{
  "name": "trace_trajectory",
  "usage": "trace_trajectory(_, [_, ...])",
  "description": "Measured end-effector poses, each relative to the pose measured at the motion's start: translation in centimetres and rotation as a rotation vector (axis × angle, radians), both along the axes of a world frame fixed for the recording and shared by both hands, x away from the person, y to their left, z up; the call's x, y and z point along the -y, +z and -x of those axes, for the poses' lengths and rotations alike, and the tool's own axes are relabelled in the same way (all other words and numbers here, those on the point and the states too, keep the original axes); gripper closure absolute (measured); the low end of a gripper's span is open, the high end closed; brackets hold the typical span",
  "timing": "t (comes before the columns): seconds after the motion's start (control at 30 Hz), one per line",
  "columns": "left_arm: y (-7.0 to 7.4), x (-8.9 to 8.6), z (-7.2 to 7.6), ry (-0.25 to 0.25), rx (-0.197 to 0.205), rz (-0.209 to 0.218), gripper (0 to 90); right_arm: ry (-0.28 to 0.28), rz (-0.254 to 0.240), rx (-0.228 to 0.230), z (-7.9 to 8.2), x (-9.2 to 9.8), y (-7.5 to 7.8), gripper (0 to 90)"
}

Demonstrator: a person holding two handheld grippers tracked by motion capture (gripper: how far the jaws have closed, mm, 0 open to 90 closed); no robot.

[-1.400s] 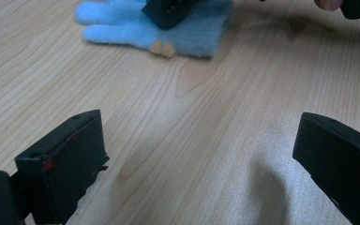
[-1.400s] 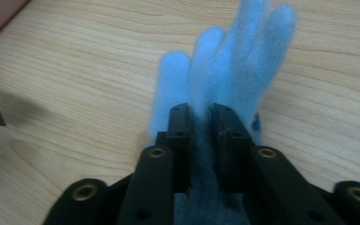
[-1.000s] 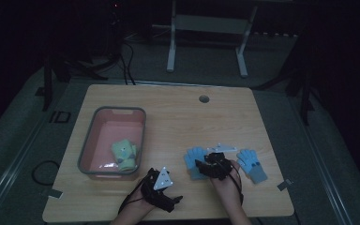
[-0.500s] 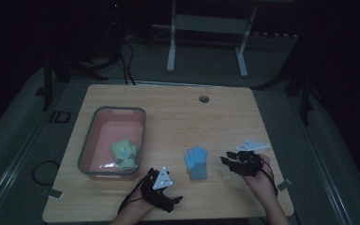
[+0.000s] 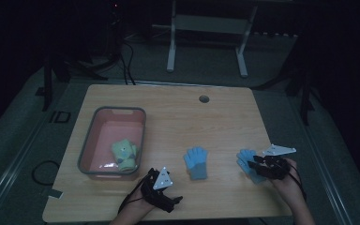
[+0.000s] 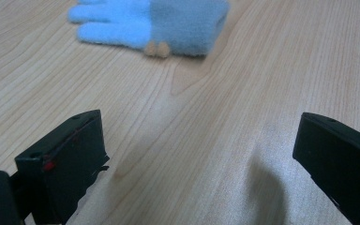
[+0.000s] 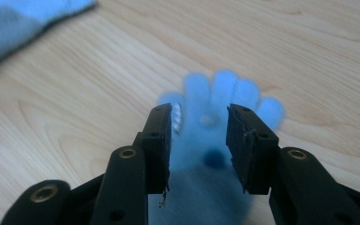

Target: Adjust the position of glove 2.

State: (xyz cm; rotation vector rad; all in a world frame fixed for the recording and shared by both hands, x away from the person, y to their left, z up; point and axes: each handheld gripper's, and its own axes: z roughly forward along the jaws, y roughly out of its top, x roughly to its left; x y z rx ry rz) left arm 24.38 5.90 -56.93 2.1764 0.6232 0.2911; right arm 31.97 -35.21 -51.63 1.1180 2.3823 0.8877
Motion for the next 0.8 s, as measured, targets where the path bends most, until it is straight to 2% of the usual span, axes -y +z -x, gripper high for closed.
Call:
trace_trajectory(0.1, [0.0,0.0,0.0,0.001,0.002,-0.002,2.9,0.018,-0.012,-0.011,-0.2,1.1,-0.4,60.9])
trace_trajectory(0.2, [0.0,0.0,0.0,0.002,0.0,-0.002,2.9,0.025,-0.001,-0.029,-0.3,1.6,-1.1,60.6])
trace_trajectory(0.33, [0.0,0.0,0.0,0.001,0.0,-0.007,2.9,0.042,-0.012,-0.044,-0.6,1.9,-2.2,60.4])
trace_trajectory(0.43, [0.0,0.0,0.0,0.001,0.0,-0.005,2.9,0.044,-0.023,-0.043,-0.6,1.8,-2.6,63.5])
trace_trajectory(0.47, [0.0,0.0,0.0,0.002,-0.001,-0.005,2.9,0.038,-0.025,-0.047,-0.6,1.8,-2.7,68.1])
trace_trajectory(0.5, [0.0,0.0,0.0,0.002,-0.003,-0.006,2.9,0.018,-0.03,-0.073,-0.7,1.6,-2.6,78.4])
trace_trajectory(0.53, [0.0,0.0,0.0,0.003,-0.004,-0.006,2.9,0.013,-0.024,-0.082,-0.7,1.5,-2.5,80.9])
trace_trajectory(0.63, [0.0,0.0,0.0,0.003,-0.005,-0.007,2.9,-0.001,-0.007,-0.085,-0.7,1.1,-2.4,83.9])
trace_trajectory(0.7, [0.0,0.0,-0.1,0.003,-0.008,-0.011,2.9,-0.052,-0.001,-0.091,-0.6,0.6,-2.1,85.7])
trace_trajectory(0.8, [0.0,0.0,-0.1,0.005,-0.008,-0.009,2.9,-0.094,-0.029,-0.079,-0.2,0.0,-1.4,86.4])
